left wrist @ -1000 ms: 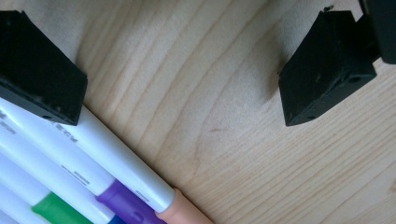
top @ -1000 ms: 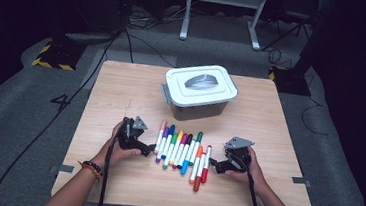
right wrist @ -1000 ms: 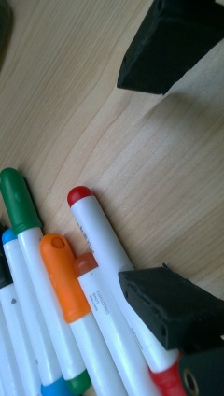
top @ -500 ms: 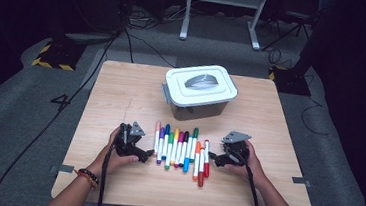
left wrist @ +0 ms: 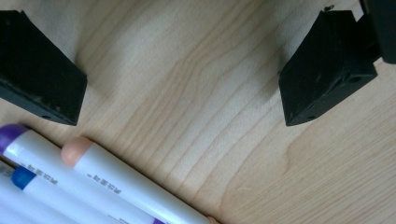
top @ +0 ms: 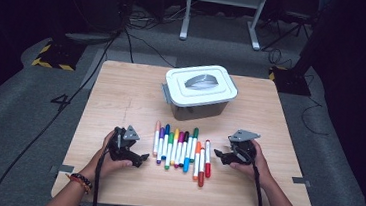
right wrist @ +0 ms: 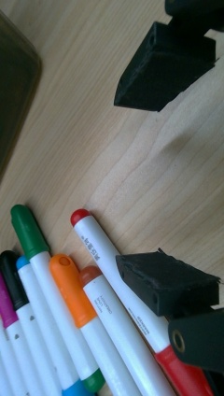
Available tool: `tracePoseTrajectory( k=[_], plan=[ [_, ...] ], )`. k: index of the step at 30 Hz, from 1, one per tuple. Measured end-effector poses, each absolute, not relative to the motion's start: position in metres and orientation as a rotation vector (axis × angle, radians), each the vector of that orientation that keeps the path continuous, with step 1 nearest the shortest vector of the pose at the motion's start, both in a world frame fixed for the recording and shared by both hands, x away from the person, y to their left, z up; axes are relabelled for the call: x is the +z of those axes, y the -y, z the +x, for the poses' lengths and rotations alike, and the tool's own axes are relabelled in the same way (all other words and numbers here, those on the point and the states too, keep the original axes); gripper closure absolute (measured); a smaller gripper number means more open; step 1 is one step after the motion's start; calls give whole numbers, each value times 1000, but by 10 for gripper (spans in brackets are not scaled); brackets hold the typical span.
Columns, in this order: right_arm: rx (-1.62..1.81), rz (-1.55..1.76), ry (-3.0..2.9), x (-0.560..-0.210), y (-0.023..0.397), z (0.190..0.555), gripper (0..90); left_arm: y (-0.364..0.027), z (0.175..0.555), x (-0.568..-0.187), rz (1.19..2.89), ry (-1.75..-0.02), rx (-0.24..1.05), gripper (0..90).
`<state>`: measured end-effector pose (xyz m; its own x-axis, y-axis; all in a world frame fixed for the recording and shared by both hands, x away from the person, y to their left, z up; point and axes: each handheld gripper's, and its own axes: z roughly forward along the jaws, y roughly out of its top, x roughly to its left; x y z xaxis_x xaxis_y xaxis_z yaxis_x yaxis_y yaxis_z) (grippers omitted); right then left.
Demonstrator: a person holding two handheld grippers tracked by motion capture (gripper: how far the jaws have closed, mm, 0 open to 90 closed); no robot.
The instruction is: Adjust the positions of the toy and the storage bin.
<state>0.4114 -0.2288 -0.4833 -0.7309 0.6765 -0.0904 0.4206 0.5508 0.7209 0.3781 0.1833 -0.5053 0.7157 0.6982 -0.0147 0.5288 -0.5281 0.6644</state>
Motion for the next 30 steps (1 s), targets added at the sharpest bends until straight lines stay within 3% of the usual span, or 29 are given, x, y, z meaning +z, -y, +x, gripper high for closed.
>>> tracePoseTrajectory(
  k=[17, 30],
  plan=[
    [1236, 891, -2298, -413, 262, 424, 210, -195, 364, -505, 2263, -918, 326, 12],
    [1202, 771, -2306, -349, 224, 471, 225, -197, 361, -506, 2264, -908, 324, 12]
  ],
)
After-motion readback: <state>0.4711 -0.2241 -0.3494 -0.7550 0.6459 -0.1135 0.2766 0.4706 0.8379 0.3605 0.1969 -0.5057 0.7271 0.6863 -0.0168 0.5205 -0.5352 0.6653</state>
